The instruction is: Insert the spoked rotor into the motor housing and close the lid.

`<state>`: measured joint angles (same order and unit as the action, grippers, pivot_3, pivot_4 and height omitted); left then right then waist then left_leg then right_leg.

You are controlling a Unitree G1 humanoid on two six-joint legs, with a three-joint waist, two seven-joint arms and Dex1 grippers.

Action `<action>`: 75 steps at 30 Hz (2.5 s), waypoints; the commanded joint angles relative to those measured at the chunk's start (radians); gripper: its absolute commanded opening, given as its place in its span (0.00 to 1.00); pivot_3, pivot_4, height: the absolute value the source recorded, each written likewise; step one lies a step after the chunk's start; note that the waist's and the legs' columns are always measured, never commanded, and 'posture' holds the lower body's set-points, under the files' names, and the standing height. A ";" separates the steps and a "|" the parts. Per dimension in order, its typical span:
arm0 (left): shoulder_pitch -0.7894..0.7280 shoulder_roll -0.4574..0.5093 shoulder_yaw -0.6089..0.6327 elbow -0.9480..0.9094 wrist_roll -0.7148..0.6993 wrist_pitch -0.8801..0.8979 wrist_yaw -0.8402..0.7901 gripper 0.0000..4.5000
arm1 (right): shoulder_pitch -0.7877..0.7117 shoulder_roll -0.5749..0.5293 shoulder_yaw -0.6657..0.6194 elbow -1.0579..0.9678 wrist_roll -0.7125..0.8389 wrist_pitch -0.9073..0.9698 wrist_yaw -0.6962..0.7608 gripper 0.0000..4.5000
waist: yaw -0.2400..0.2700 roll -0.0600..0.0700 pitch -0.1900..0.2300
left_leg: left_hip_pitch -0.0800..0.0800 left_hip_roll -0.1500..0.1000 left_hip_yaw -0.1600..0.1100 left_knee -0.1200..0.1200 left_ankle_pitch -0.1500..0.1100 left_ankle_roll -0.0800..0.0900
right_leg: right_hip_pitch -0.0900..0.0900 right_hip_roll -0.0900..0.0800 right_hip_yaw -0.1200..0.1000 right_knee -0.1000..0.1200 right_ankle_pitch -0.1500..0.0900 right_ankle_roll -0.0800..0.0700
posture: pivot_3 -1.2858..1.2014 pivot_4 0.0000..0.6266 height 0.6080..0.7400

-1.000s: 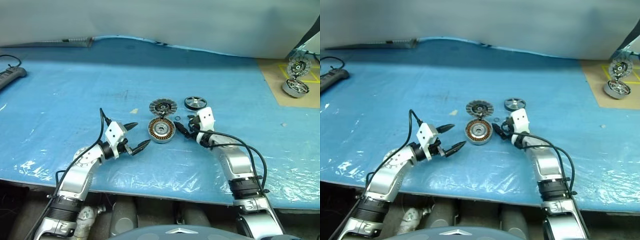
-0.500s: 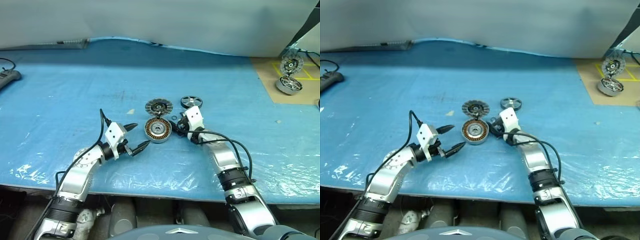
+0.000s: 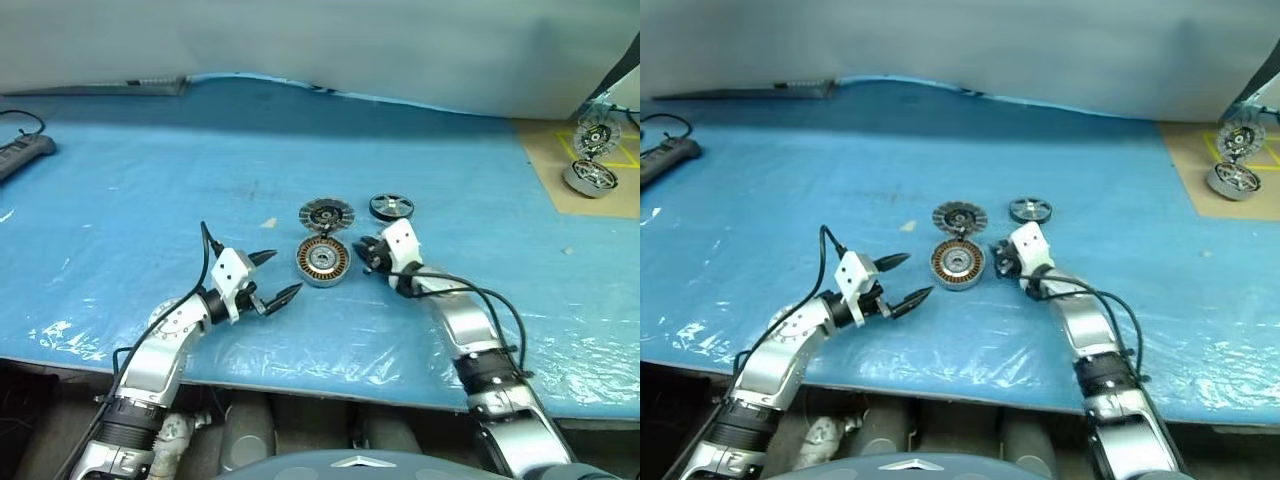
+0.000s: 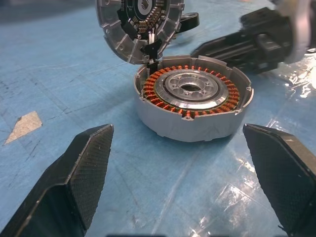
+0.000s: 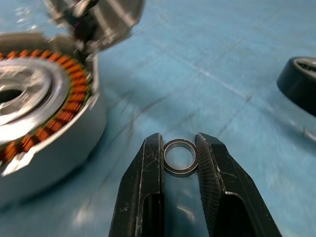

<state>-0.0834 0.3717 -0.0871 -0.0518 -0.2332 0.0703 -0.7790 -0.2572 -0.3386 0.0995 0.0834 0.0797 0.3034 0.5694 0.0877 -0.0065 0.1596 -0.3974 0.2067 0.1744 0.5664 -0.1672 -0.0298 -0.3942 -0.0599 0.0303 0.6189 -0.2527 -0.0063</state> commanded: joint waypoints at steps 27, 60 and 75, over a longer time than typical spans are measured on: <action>-0.028 -0.026 0.005 0.124 -0.003 -0.209 -0.046 1.00 | -0.136 0.083 0.171 -0.211 0.083 0.245 0.040 0.12 | -0.017 0.000 0.000 | -0.005 0.000 0.000 -0.001 0.000 0.000 | -0.007 0.001 0.001 0.002 0.000 0.000 | 0.52 0.24 1.00; -0.028 -0.027 0.011 0.117 -0.006 -0.196 -0.040 1.00 | -0.096 0.033 0.098 -0.463 0.195 0.431 0.040 0.36 | -0.016 0.000 0.000 | -0.005 0.000 0.000 0.000 0.000 0.000 | -0.007 0.001 0.000 0.004 0.000 0.001 | 0.52 0.24 1.00; -0.031 -0.031 0.007 0.121 -0.004 -0.193 -0.040 1.00 | -0.268 -0.210 0.027 -0.337 0.138 0.619 0.014 0.01 | -0.017 0.000 0.000 | -0.004 0.000 0.000 0.001 0.000 0.000 | -0.007 0.001 0.001 0.004 0.001 0.001 | 0.52 0.24 1.00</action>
<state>-0.1133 0.3416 -0.0832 0.0907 -0.2279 -0.1167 -0.8207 -0.4840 -0.5356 0.1643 -0.2513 0.2157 0.8969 0.5848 0.0705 -0.0061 0.1599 -0.4016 0.2066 0.1744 0.5674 -0.1669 -0.0302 -0.4010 -0.0586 0.0315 0.6234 -0.2522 -0.0057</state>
